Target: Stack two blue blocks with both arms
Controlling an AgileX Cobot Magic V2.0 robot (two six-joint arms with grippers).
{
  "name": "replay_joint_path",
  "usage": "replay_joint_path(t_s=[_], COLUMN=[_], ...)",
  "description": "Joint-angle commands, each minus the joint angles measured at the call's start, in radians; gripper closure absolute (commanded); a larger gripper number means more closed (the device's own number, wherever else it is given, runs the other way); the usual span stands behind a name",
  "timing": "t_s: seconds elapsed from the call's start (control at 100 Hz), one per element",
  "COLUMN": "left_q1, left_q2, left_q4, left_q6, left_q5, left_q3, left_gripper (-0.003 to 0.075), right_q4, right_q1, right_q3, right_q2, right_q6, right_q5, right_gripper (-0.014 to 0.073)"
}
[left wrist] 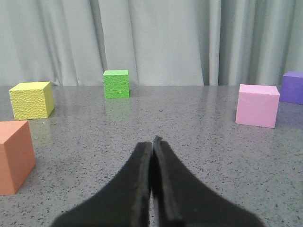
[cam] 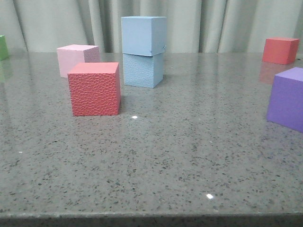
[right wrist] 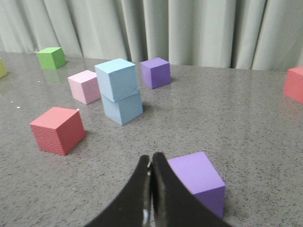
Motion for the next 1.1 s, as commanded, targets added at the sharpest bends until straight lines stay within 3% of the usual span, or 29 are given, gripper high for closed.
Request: replay_joint_path(t_s=[0.0,0.15,0.36,0.75,1.09], left_q1=[-0.001,-0.001,-0.001,-0.001,-0.001], left_q2=[-0.033,-0.033,-0.033,-0.033,-0.033], left_q4=[-0.009,-0.009,-0.009,-0.009,-0.009], left_q6=[0.002,0.002,0.002,0.002,0.002], left_q5=[-0.080,-0.080,-0.080,-0.080,-0.080], left_q3=[0.003,0.003,0.003,0.003,0.003], left_gripper=[0.0738,0.0738,0.0738,0.0739,0.0738], right_q4=[-0.017,0.047,0.175,0.175,0.175], right_q1=[-0.057,-0.203,-0.381,-0.534,-0.546], right_q3=[0.019,0.117,0.250,0.417,0.458], right_q2=[0.015,0.015,-0.001,-0.180,-0.209], right_q6=[-0.009,-0.021,-0.152,-0.180,-0.180], right_q5=[-0.163,-0.325,-0.513,-0.523,-0.520], right_gripper=[0.0706,0.0706,0.0706,0.0706,0.0706])
